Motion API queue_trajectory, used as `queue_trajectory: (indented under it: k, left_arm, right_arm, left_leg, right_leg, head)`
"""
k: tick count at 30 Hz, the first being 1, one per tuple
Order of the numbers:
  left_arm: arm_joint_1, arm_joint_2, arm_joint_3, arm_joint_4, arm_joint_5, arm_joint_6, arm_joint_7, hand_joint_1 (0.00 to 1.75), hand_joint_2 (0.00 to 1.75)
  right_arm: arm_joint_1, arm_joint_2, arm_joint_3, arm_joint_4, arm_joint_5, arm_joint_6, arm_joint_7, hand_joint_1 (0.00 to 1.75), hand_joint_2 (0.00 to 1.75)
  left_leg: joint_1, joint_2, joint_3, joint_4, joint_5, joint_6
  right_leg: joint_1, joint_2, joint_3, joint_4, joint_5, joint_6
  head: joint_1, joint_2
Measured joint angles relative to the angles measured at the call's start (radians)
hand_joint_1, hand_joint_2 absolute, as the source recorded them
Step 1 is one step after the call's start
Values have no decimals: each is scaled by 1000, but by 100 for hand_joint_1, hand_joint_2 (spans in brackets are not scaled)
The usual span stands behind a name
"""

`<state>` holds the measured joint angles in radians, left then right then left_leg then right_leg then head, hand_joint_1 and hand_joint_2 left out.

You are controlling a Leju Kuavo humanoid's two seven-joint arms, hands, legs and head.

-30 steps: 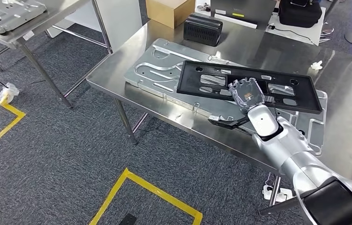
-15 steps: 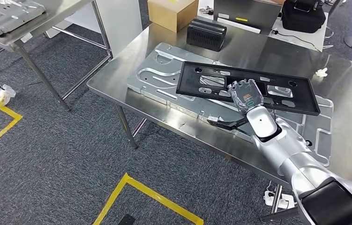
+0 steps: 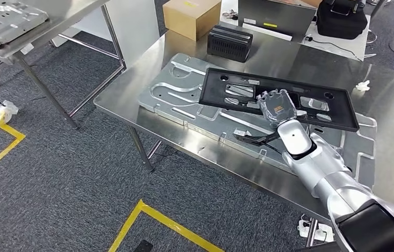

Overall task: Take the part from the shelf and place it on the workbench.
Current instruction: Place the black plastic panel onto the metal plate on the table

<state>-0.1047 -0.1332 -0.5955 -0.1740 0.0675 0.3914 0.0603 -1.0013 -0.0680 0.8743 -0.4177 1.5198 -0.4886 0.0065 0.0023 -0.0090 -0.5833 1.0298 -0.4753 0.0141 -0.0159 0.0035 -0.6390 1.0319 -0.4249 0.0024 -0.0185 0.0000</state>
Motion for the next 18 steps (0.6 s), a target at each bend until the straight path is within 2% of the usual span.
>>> queue_trajectory:
  k: [2,4,5,6,7,9,10,11,13,15,18]
  left_arm:
    - [-1,0,0,0,-4,0,0,0,175]
    - [-1,0,-1,0,-12,2,0,0,175]
    - [-1,0,-1,0,-17,4,-3,0,175]
    - [0,0,-2,0,-25,8,-7,0,175]
    - [0,0,-4,0,-31,13,-11,0,175]
    - [0,0,-9,0,-42,22,-18,0,175]
    - [-1,1,-11,0,-44,25,-19,0,175]
    - [-1,1,-13,0,-46,26,-19,0,175]
    - [-2,1,-18,0,-47,29,-20,0,175]
    - [-3,1,-20,0,-47,32,-21,0,175]
    - [-4,1,-23,0,-47,33,-21,0,175]
  right_arm:
    - [-3,0,-1,-1,0,0,1,175,175]
    - [-3,0,-1,-1,0,0,3,175,175]
    - [-1,0,-2,-1,0,0,3,175,175]
    - [1,0,-2,-1,0,0,3,175,175]
    - [2,0,-2,0,0,0,3,175,175]
    - [3,0,-2,0,0,-1,3,87,87]
    - [3,0,-2,0,-1,-1,3,44,44]
    - [2,-1,-3,0,-1,-2,3,0,0]
    - [1,-4,-4,1,-1,-2,2,0,0]
    - [3,-7,-6,1,-1,-2,2,0,0]
    - [1,-8,-7,1,-1,-3,2,0,0]
  left_leg:
    - [3,2,-28,72,-37,-10]
    - [7,3,-101,208,-83,-18]
    - [8,3,-136,259,-91,-21]
    - [9,3,-156,277,-80,-22]
    - [9,3,-158,256,-50,-22]
    - [9,3,-116,129,35,-16]
    - [8,3,-90,67,63,-13]
    - [7,3,-71,24,76,-10]
    - [6,2,-59,-3,74,-8]
    - [5,0,-60,-5,73,-6]
    - [3,-2,-60,-5,71,0]
  right_leg:
    - [-7,-1,15,-9,-3,-10]
    - [-7,-2,24,-9,-9,-16]
    - [-7,-1,27,-8,-13,-17]
    - [-7,0,31,-7,-17,-17]
    - [-7,1,36,-6,-22,-15]
    - [-7,2,47,-3,-33,-10]
    - [-5,3,51,0,-38,-6]
    - [-2,4,51,1,-42,-2]
    - [3,5,50,2,-44,-1]
    - [2,4,51,-2,-44,-5]
    - [1,2,55,-9,-44,-3]
  head:
    - [-1,0]
    - [-1,0]
    - [-1,0]
    - [-1,0]
    - [-1,0]
    - [-1,0]
    - [-1,0]
    - [-1,0]
    - [0,0]
    - [0,0]
    - [0,0]
